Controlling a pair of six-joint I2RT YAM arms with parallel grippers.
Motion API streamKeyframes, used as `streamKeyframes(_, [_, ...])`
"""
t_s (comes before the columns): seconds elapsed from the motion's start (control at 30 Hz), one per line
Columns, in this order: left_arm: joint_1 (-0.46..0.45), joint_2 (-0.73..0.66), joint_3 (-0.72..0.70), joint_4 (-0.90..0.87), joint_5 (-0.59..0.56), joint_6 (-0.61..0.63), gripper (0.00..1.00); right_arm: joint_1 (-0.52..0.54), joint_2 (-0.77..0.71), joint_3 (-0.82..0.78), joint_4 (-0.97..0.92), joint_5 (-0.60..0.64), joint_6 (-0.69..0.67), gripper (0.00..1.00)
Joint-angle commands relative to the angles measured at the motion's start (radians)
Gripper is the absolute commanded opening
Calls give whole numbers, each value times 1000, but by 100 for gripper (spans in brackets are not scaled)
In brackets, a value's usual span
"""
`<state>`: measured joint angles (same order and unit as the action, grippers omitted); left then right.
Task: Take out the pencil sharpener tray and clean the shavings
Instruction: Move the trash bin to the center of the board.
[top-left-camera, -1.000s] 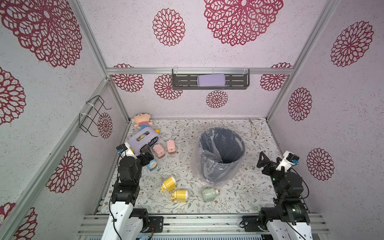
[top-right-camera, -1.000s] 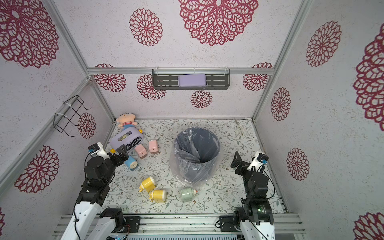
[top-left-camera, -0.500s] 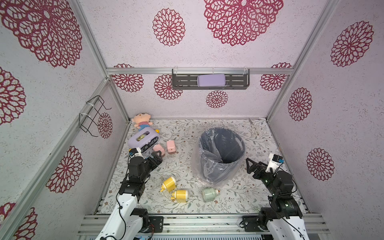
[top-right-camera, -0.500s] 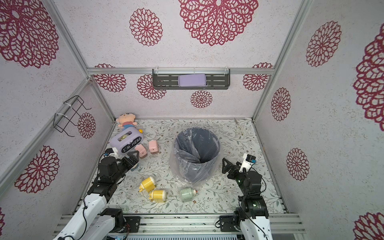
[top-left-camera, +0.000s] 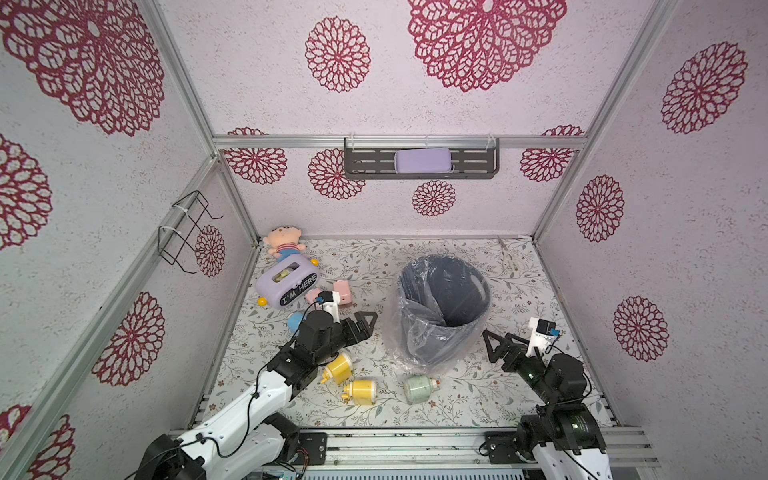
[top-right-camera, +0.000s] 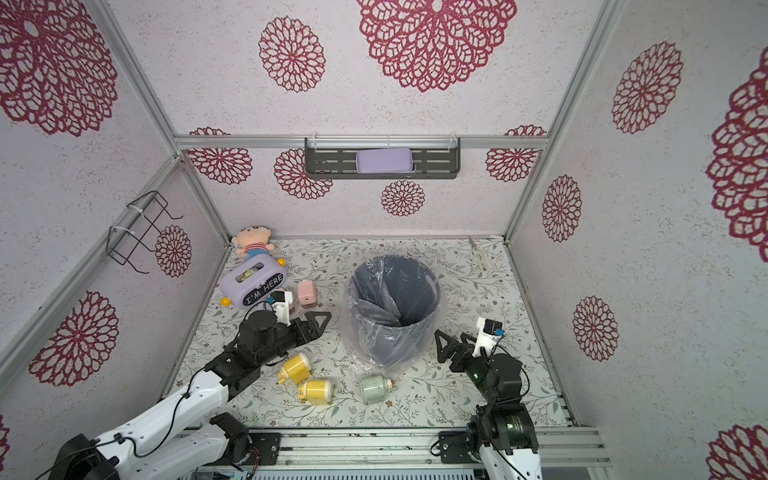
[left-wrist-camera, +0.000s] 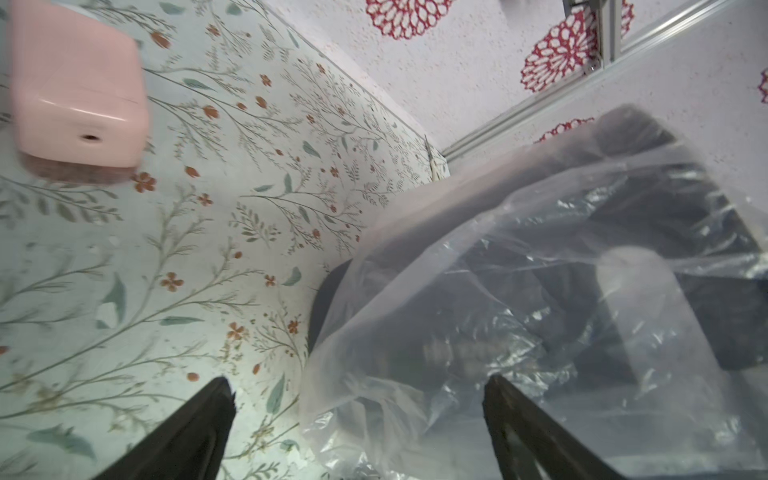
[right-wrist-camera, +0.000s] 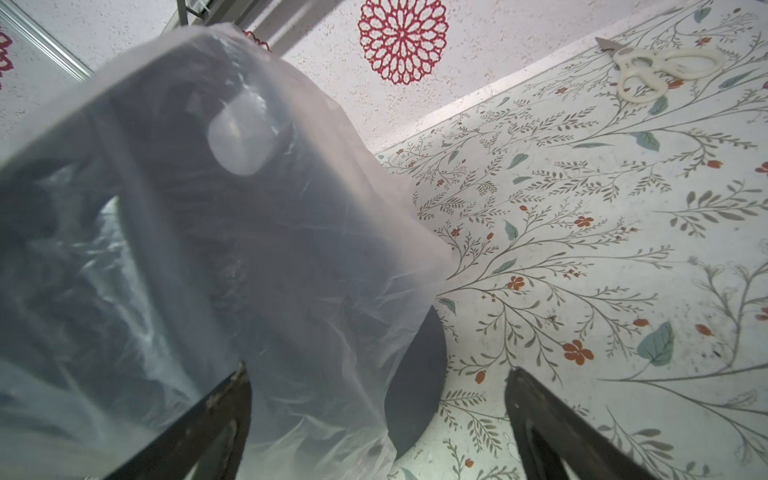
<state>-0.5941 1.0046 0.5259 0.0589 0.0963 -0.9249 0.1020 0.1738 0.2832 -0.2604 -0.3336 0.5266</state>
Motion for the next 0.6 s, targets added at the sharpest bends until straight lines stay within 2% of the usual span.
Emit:
streamKeyframes(0.0, [-68,64,32,84,-53,-2,97,8,-16,-2,1,-69,40,99])
streamKeyframes(0.23, [-183,251,127,165,-105,26,97,9,-19,-39,32,-103,76,99])
streamKeyframes(0.57, [-190,512,292,278,-113,64,97,13,82,-33,77,-21,78,99])
